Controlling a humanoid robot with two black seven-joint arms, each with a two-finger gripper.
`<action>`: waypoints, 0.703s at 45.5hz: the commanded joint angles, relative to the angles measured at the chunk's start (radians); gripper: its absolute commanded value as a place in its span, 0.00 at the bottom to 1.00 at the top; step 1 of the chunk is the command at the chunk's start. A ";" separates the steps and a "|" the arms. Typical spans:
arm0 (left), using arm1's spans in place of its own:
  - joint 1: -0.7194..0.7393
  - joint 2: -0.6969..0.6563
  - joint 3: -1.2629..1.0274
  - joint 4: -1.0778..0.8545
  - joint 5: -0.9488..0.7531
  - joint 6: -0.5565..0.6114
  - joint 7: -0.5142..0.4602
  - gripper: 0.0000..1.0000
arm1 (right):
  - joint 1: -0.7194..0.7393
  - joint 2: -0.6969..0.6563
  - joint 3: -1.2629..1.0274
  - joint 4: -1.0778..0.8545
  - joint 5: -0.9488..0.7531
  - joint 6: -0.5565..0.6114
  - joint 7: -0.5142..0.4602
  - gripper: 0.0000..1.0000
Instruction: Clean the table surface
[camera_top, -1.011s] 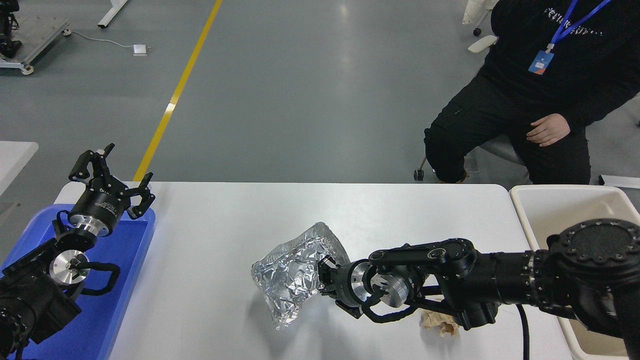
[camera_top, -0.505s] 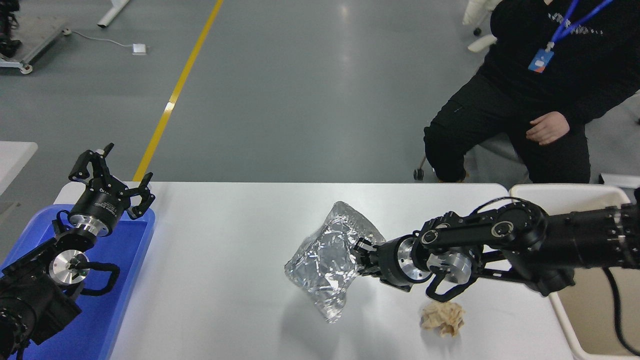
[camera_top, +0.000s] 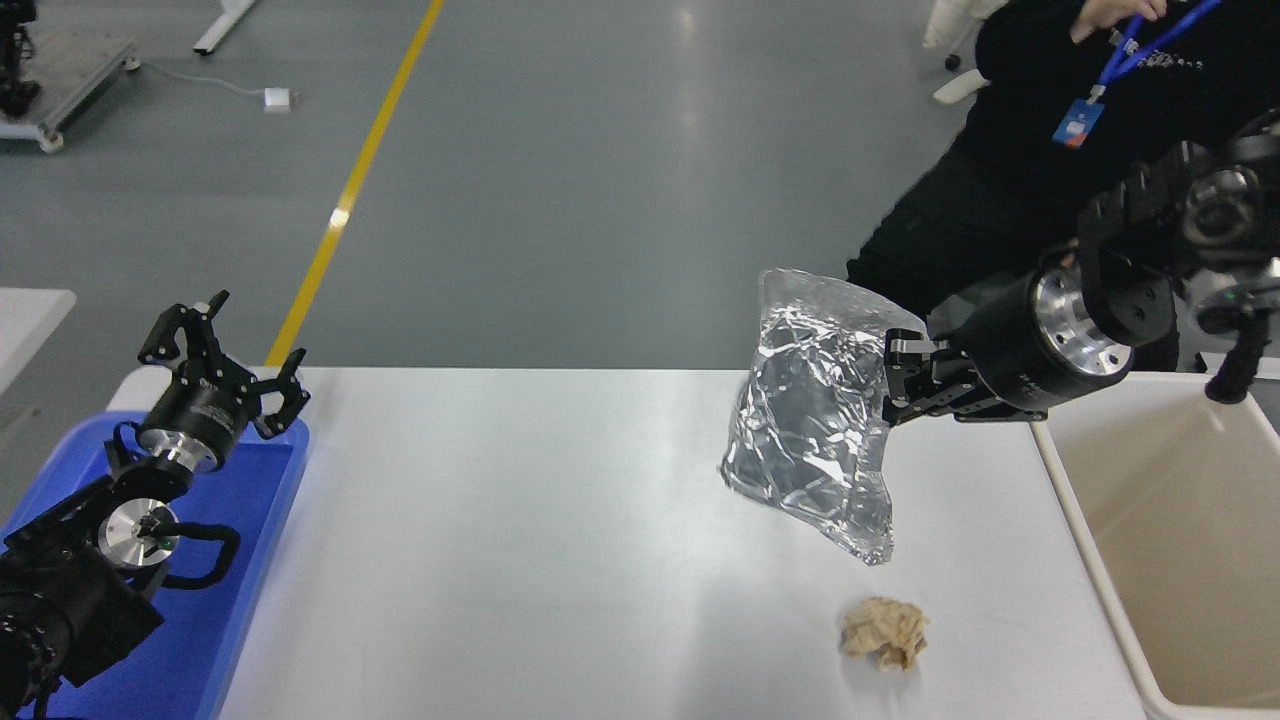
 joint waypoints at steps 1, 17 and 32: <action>0.000 0.000 0.000 0.000 0.000 0.000 0.000 1.00 | 0.231 -0.155 -0.036 -0.052 -0.114 0.279 -0.018 0.00; 0.000 0.000 0.000 0.000 0.000 0.000 0.000 1.00 | 0.257 -0.192 -0.055 -0.112 -0.183 0.346 -0.018 0.00; 0.000 0.000 0.000 0.000 0.000 0.000 0.000 1.00 | -0.137 -0.198 -0.027 -0.484 -0.183 0.245 -0.011 0.00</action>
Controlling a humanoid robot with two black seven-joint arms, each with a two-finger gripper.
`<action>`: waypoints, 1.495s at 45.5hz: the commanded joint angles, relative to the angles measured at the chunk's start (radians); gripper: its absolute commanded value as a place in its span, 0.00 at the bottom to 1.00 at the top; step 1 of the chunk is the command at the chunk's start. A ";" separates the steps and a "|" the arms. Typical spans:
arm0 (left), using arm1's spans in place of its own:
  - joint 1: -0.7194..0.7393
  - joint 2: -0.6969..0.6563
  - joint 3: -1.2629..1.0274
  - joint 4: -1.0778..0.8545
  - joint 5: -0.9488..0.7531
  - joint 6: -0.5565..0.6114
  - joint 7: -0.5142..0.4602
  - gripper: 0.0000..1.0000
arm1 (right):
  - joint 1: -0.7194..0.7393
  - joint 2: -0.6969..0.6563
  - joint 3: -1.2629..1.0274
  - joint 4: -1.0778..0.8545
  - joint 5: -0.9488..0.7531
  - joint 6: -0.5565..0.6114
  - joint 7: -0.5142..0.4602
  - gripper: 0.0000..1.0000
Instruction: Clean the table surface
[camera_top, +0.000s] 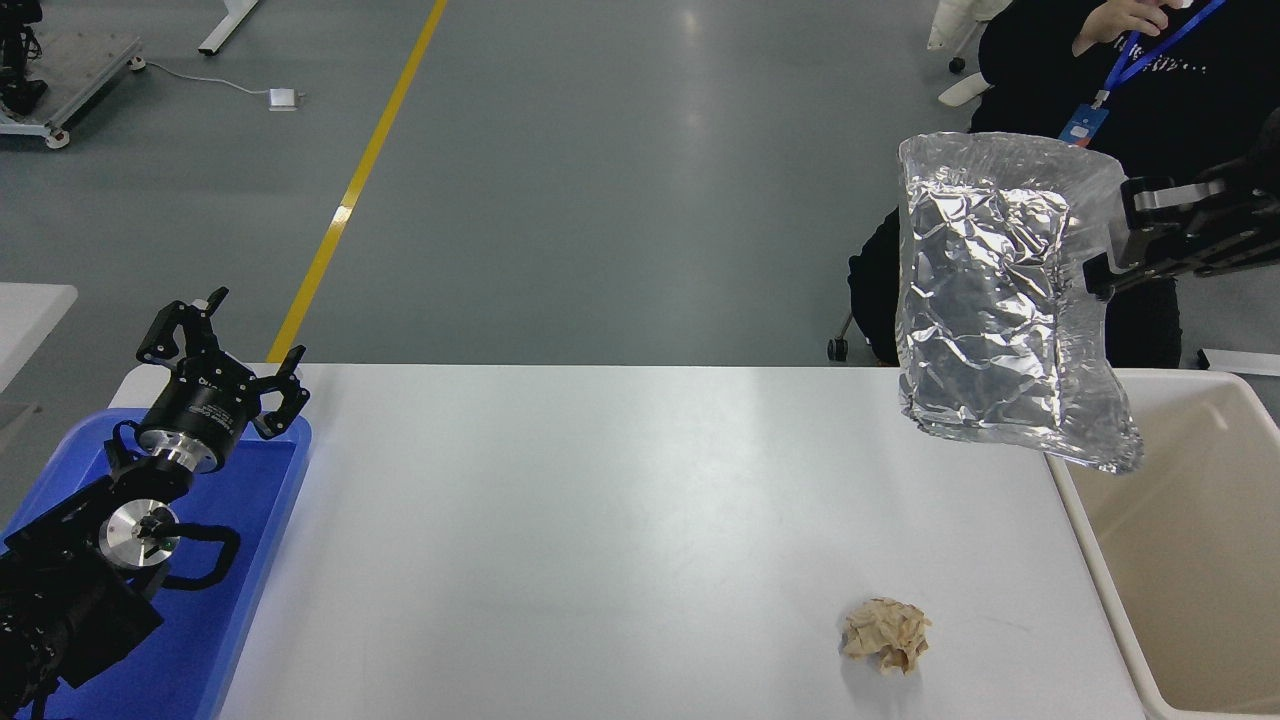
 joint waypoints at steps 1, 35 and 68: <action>0.000 0.000 0.000 0.000 0.000 0.000 0.000 1.00 | -0.284 -0.012 0.046 -0.300 -0.010 -0.050 0.007 0.00; 0.000 0.000 0.000 0.000 0.000 0.000 0.000 1.00 | -1.353 0.175 0.687 -0.906 0.005 -0.525 0.010 0.00; 0.002 0.000 0.000 0.000 0.000 0.000 0.000 1.00 | -1.637 0.762 0.792 -1.503 0.007 -0.930 0.060 0.00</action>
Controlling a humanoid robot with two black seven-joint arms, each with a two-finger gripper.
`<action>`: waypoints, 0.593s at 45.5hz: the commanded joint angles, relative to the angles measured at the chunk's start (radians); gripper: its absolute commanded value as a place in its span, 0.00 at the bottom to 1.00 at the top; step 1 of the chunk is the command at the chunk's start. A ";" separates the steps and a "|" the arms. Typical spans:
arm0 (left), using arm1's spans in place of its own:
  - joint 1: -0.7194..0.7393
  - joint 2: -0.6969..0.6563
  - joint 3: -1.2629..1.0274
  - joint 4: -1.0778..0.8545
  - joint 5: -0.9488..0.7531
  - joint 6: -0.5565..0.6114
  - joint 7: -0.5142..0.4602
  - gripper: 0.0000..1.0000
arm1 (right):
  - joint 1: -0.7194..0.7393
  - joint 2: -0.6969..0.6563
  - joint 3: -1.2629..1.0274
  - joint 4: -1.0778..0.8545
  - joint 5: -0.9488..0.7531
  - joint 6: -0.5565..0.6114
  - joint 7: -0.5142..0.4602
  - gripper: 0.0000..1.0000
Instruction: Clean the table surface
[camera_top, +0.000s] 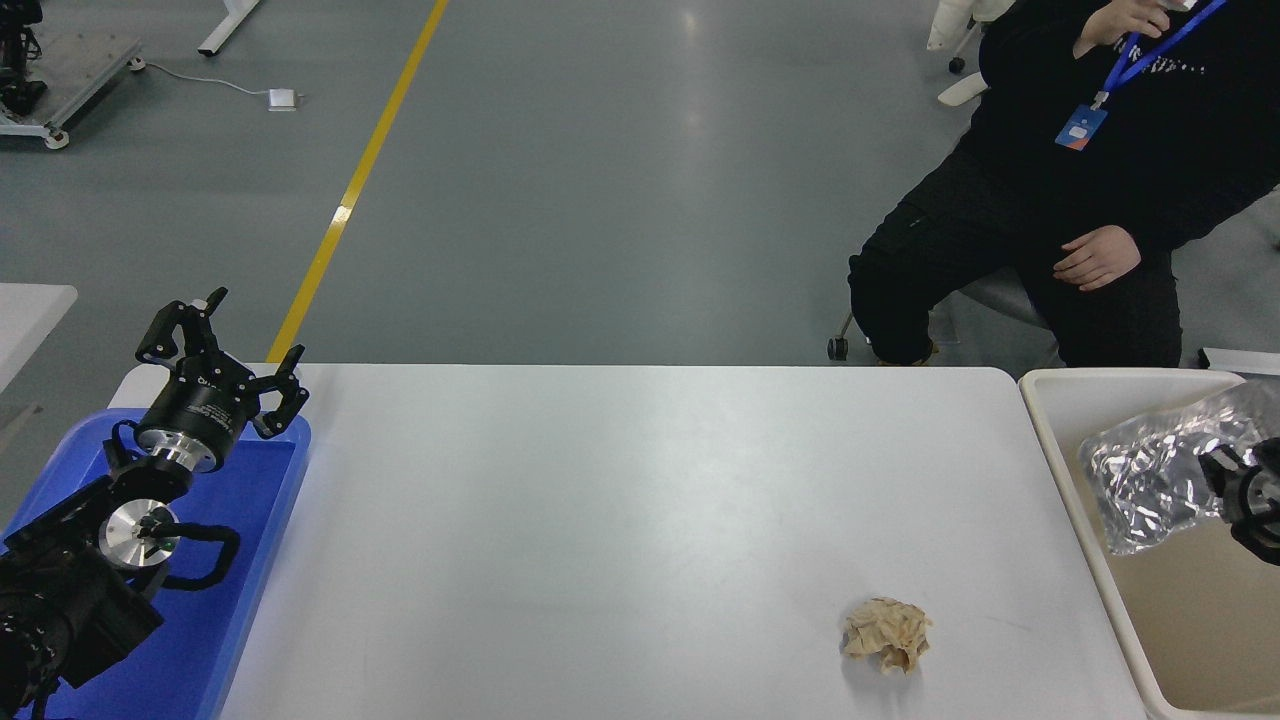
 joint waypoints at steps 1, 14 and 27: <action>0.001 0.000 0.000 0.000 0.000 0.000 0.000 1.00 | -0.043 0.121 0.012 -0.083 0.001 -0.123 0.011 0.00; -0.001 0.000 0.000 0.000 0.000 0.000 0.000 1.00 | -0.049 0.124 0.013 -0.086 0.002 -0.125 0.011 0.00; -0.001 0.000 0.000 0.000 0.000 0.000 0.000 1.00 | -0.048 0.123 0.012 -0.083 0.041 -0.123 0.011 0.00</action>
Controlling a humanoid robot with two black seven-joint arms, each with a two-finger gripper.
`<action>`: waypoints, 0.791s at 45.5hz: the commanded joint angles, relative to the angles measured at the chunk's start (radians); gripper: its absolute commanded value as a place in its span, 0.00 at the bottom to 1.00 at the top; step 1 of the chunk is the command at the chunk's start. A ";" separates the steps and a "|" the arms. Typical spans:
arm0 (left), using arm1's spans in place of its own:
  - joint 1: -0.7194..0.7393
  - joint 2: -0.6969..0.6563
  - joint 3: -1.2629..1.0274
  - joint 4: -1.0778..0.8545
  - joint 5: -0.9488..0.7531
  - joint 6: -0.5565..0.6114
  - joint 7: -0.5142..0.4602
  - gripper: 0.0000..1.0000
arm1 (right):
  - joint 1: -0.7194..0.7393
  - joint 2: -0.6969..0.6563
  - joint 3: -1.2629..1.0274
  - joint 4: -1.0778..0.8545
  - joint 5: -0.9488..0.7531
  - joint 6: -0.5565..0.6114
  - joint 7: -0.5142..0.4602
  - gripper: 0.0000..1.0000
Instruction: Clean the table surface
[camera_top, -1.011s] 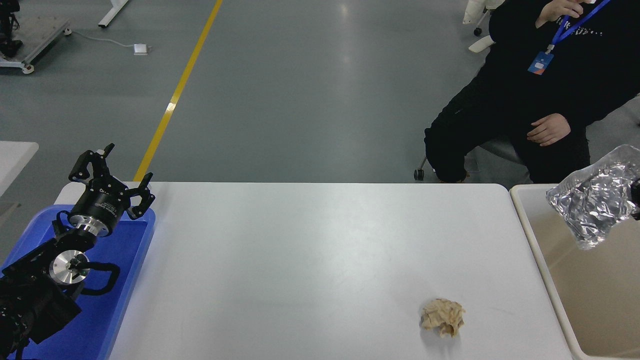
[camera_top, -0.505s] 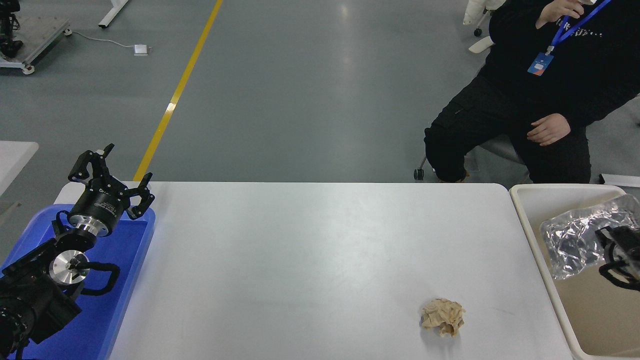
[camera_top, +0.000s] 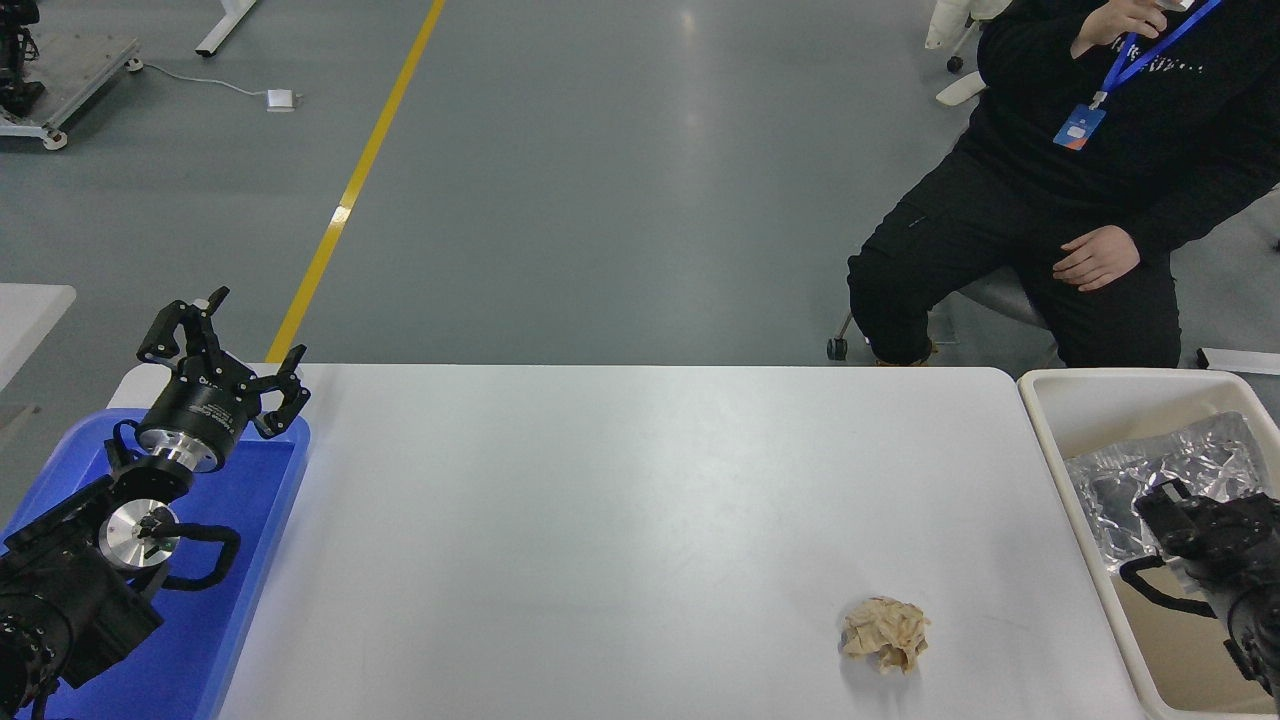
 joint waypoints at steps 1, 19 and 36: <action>0.000 0.000 0.000 0.000 0.000 0.000 0.000 1.00 | -0.002 0.006 -0.001 -0.003 0.037 -0.006 0.001 0.00; 0.000 0.000 0.000 0.000 0.000 0.000 0.000 1.00 | 0.013 0.009 -0.001 0.002 0.043 -0.006 0.011 1.00; 0.000 0.000 0.000 0.000 0.000 0.000 0.000 1.00 | 0.067 0.001 -0.007 0.003 0.049 -0.007 0.019 1.00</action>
